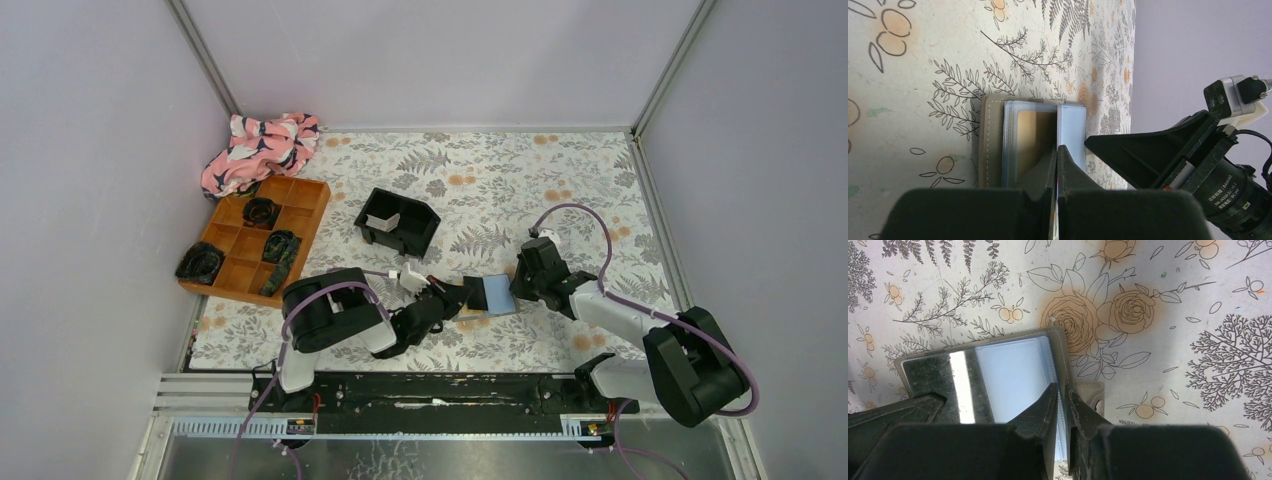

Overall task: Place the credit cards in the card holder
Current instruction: Insert the credit card into the card holder.

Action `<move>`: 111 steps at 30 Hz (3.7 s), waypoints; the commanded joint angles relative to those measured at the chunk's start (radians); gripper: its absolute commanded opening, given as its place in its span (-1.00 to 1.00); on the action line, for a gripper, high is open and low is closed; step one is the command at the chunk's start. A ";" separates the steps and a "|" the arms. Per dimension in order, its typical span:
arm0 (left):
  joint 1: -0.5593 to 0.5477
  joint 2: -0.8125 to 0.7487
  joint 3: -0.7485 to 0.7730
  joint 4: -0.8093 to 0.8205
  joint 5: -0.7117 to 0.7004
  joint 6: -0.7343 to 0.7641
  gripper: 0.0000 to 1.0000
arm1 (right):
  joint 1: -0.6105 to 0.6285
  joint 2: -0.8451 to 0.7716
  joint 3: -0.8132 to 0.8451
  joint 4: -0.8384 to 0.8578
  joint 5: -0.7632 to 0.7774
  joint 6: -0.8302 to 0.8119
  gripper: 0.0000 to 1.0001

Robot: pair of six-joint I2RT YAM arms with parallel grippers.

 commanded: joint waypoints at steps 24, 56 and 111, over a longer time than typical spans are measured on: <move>-0.031 0.081 0.030 0.069 -0.011 -0.072 -1.00 | -0.010 0.046 -0.011 -0.002 -0.017 0.039 -0.76; -0.081 0.060 0.194 -0.329 0.003 0.022 -0.82 | -0.011 0.049 -0.011 -0.010 -0.050 0.020 -0.78; -0.080 -0.061 0.283 -0.547 0.008 0.321 -0.27 | -0.011 0.049 -0.011 -0.009 -0.085 0.006 -0.74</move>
